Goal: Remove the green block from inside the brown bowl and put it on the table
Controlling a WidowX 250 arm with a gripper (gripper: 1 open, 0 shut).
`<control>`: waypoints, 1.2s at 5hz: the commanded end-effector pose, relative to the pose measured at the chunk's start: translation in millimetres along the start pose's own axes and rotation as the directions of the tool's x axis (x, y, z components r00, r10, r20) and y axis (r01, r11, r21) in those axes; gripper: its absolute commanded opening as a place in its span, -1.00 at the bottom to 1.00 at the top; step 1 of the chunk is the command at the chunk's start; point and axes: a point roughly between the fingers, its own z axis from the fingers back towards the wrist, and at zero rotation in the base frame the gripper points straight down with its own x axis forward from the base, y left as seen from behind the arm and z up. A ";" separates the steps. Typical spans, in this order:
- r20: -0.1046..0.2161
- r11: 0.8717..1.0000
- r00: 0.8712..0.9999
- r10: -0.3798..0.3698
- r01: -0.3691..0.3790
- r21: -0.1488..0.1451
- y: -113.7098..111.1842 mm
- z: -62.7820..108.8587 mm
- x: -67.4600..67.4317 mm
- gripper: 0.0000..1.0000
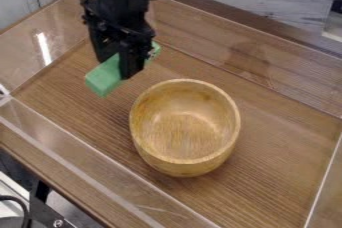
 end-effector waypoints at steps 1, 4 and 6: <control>0.021 1.000 1.000 0.003 -0.004 0.018 7.8 1.3 -0.2 -1.00; 0.001 0.999 0.999 0.042 -0.042 0.029 20.1 -14.3 -5.8 -1.00; -0.008 0.998 0.998 0.058 -0.058 0.033 23.8 -20.7 -7.6 -1.00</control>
